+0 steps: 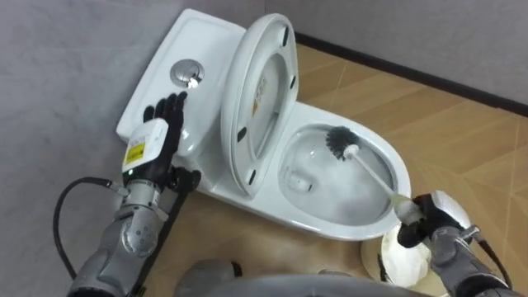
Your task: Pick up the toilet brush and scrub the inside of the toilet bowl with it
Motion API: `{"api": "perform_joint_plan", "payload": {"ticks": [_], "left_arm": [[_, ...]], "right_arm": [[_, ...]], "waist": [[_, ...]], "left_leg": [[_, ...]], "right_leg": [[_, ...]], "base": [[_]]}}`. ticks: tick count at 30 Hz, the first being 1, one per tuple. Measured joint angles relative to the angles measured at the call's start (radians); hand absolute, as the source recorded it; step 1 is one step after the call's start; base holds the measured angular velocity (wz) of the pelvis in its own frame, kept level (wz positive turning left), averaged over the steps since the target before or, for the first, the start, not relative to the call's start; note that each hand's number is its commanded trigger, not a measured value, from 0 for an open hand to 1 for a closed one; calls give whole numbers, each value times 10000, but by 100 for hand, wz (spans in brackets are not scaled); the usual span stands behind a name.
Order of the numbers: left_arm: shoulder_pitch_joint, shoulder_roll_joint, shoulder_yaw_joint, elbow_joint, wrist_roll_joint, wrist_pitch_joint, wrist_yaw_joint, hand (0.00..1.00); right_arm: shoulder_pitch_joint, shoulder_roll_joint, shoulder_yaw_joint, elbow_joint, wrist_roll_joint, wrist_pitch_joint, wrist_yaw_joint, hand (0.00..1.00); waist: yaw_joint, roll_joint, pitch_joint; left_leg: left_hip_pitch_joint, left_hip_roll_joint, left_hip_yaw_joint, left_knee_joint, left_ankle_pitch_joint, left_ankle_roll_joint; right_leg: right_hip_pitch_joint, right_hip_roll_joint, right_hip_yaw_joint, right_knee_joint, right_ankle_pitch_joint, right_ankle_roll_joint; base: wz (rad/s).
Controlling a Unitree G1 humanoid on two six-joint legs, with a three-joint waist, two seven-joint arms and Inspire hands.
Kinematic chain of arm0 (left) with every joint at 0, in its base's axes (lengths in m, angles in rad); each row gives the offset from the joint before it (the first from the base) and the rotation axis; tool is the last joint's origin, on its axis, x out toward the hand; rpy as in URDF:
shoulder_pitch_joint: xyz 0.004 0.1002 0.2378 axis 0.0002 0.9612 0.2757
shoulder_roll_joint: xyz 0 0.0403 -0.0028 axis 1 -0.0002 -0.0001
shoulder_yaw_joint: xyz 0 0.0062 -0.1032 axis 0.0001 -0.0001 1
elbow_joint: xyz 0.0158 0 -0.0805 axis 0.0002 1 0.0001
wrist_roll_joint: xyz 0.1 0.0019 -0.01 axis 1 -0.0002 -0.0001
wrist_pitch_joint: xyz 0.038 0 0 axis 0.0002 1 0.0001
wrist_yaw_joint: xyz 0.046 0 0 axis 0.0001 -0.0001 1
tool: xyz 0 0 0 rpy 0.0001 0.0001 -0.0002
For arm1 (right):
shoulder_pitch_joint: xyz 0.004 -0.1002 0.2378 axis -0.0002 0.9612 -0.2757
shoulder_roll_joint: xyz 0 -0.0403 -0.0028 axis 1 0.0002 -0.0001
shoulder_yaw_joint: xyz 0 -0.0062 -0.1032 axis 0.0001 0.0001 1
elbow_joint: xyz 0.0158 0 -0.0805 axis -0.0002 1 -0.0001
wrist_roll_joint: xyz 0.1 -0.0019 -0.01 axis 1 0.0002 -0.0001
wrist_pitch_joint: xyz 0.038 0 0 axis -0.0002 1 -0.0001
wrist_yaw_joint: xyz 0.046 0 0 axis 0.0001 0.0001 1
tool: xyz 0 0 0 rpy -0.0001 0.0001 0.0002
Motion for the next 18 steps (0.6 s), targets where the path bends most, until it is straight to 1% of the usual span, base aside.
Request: {"api": "perform_joint_plan", "payload": {"ticks": [2, 4, 6, 8, 9, 10, 11, 12, 13, 14, 15, 16, 17, 18], "left_arm": [[-216, 37, -128, 254, 163, 1, 177, 0], [-308, 101, -217, 352, 296, 2, 314, 0], [-342, 106, -238, 351, 342, 2, 403, 0], [-442, 110, -251, 488, 685, 3, 636, 0], [-493, 113, -257, 547, 789, 3, 694, 0], [-640, 117, -269, 633, 907, 4, 755, 0], [-822, 129, -314, 734, 905, 4, 828, 0], [-935, 152, -367, 813, 924, 7, 896, 0], [-1150, 241, -481, 1004, 1045, 10, 1062, 0], [-1361, 358, -624, 1222, 1067, 9, 1191, 0], [-1475, 391, -682, 1338, 1079, 9, 1236, 0], [-1736, 409, -741, 1492, 1079, 9, 1272, 0], [-1908, 418, -782, 1585, 1079, 9, 1302, 0], [-2246, 495, -911, 1746, 1079, 13, 1409, 0]], "right_arm": [[161, -50, 544, -345, -845, 99, -77, 100], [298, -77, 885, -660, -1301, 159, -87, 100], [390, -76, 1134, -848, -1710, 188, -70, 100], [572, -80, 1317, -1258, -2620, 286, -20, 100], [605, -83, 1413, -1314, -2817, 306, -3, 100], [626, -116, 1561, -1380, -3047, 410, 62, 100], [627, -194, 1687, -1398, -3063, 499, 73, 100], [628, -257, 1733, -1435, -3064, 533, 72, 100], [626, -426, 1874, -1488, -3069, 541, 70, 100], [645, -548, 1891, -1487, -3069, 527, 55, 100], [615, -616, 1895, -1480, -3087, 522, 57, 100], [531, -791, 1897, -1472, -3129, 514, 44, 100], [507, -886, 1911, -1457, -3132, 511, 25, 100], [376, -1049, 2039, -1362, -3132, 517, -25, 100]], "waist": [[88, -3, -8], [167, -3, -22], [193, 0, -38], [221, 7, -41], [225, -5, -45], [236, 33, -54], [231, 11, -43], [229, 35, -47], [224, 63, -58], [213, 75, -31], [215, 87, -29], [214, 137, 65], [210, 149, 107], [227, 132, 180]], "left_leg": [[-17, 3, -7, 15, -2, -1], [-111, 9, -7, 16, -3, -1], [-198, 13, 6, 15, -2, -1], [-360, 13, 7, 52, 1, -3], [-421, 14, 7, 96, 1, -3], [-583, 19, 7, 272, -1, -2], [-823, 26, 11, 450, -3, 0], [-927, 31, 11, 532, -4, 0], [-1121, 47, 13, 659, -5, -1], [-1223, 66, 8, 737, -5, -1], [-1269, 75, 10, 765, -5, -1], [-1443, 89, 8, 961, -11, 4], [-1585, 98, 8, 1077, -17, 11], [-1893, 113, 8, 1209, -24, 21]], "right_leg": [[-79, 2, -1, 1, 0, 0], [-169, 5, -5, 13, 13, -16], [-285, 6, 2, 34, 26, -23], [-395, -5, 4, 185, 32, -29], [-447, -9, 2, 218, 29, -30], [-519, -7, -3, 225, 30, -32], [-665, -7, -19, 261, 34, -38], [-730, -8, -21, 286, 38, -45], [-891, -17, -57, 386, 40, -49], [-944, -9, -144, 408, 56, -75], [-985, -10, -163, 460, 57, -77], [-1099, -35, -232, 648, 50, -87], [-1234, -51, -264, 767, 38, -100], [-1555, -81, -301, 989, -10, -163]], "base": [[0], [0], [0], [0], [4], [9], [10], [13], [10], [9], [12], [13], [15], [9]]}}
